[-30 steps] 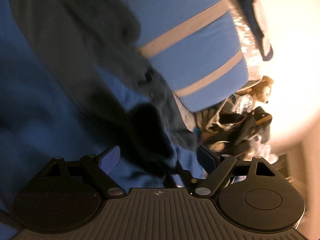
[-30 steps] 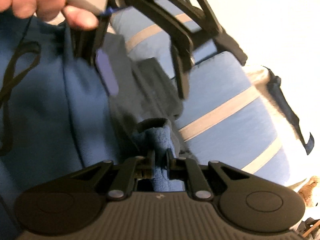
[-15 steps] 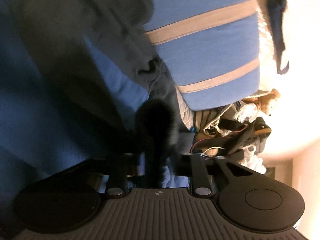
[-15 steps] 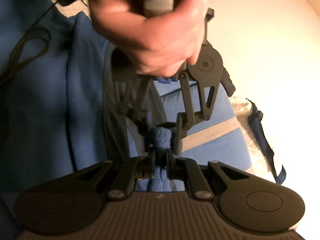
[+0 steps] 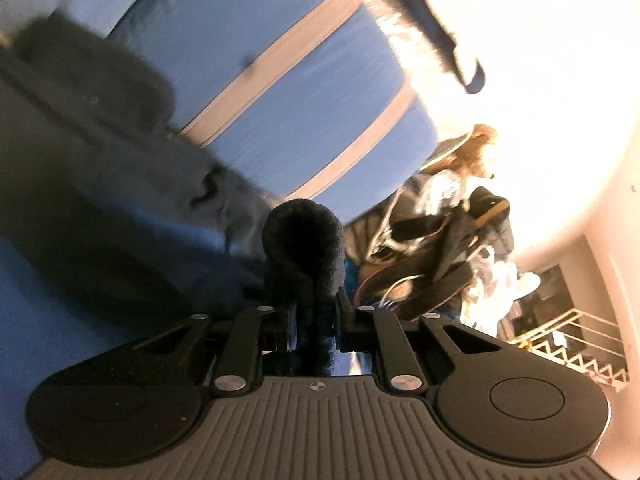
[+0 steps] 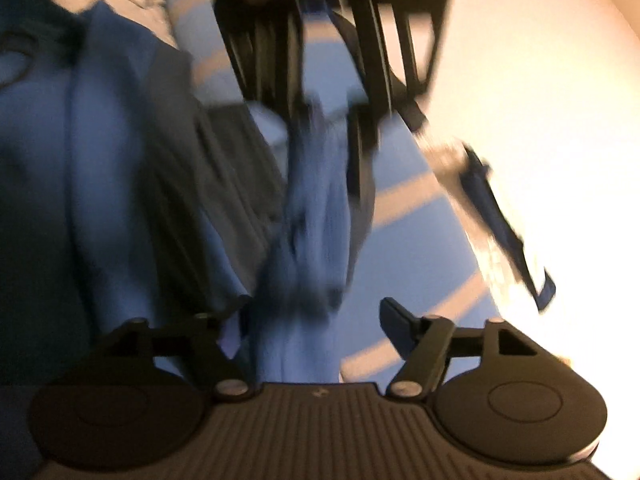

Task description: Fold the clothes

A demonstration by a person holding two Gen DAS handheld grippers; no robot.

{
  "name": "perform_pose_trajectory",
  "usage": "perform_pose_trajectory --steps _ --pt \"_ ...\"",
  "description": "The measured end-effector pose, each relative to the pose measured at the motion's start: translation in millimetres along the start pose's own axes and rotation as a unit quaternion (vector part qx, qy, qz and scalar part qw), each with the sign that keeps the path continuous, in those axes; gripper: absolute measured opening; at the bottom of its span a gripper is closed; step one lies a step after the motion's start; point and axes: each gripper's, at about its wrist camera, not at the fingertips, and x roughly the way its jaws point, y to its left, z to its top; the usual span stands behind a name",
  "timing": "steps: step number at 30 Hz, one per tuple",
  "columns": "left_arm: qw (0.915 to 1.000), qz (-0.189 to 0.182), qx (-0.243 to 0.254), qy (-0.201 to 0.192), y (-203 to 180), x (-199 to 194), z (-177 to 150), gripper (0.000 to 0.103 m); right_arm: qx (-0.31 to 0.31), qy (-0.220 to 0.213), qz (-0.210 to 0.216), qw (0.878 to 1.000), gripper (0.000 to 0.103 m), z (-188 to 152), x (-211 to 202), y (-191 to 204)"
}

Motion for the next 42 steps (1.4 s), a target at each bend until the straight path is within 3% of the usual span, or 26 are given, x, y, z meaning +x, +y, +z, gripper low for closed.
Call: perform_pose_trajectory --steps 7,18,25,31,33,36,38,42 --pt "0.9990 -0.027 0.013 -0.033 -22 -20 10 0.016 0.105 0.080 -0.038 0.991 0.085 -47 28 -43" --pt "0.9952 -0.059 0.007 -0.077 -40 -55 27 0.016 0.271 0.156 -0.050 0.948 0.086 -95 62 -108" --pt "0.9905 -0.087 -0.010 -0.106 -46 -81 42 0.016 0.383 0.161 0.004 0.910 0.094 -107 70 -132" --pt "0.9790 -0.132 -0.079 -0.133 -42 -95 55 0.016 0.498 0.129 0.077 0.854 0.099 -112 70 -144" --pt "0.9761 -0.138 -0.090 -0.142 -44 -98 61 0.016 0.498 0.103 0.109 0.854 0.101 -109 67 -140" --pt "0.9712 -0.149 -0.101 -0.156 -46 -103 70 0.016 0.463 0.093 0.157 0.867 0.102 -103 67 -122" --pt "0.9672 -0.155 -0.113 -0.167 -47 -106 77 0.016 0.448 0.095 0.184 0.870 0.102 -101 68 -107" --pt "0.9599 -0.166 -0.130 -0.185 -48 -111 90 0.016 0.406 0.108 0.200 0.885 0.102 -91 71 -81"
